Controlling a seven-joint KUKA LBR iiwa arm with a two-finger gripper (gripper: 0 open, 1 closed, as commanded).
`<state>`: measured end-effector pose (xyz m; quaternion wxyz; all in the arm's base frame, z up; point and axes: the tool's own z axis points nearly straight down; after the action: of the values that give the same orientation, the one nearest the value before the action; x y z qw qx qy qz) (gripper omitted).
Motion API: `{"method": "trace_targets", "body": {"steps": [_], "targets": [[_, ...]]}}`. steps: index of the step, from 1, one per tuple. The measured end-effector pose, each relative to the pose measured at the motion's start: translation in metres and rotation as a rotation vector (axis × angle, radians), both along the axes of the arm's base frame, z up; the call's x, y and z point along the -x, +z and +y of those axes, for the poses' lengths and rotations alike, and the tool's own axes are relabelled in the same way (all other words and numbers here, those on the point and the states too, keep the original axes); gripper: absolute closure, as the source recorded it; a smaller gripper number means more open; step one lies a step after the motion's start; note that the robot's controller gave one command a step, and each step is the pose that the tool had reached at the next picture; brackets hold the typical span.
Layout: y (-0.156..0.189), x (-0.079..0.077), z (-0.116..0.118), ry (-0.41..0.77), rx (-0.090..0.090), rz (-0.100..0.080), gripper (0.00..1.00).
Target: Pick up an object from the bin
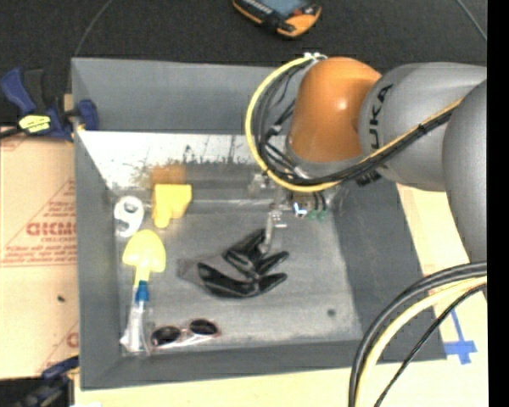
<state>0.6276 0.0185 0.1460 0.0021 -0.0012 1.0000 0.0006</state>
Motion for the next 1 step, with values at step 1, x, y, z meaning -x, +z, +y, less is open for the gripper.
{"method": "trace_targets", "body": {"steps": [1], "targets": [[0.0000, 0.0000, 0.0000, 0.000, 0.000, 0.000, 0.00]]}}
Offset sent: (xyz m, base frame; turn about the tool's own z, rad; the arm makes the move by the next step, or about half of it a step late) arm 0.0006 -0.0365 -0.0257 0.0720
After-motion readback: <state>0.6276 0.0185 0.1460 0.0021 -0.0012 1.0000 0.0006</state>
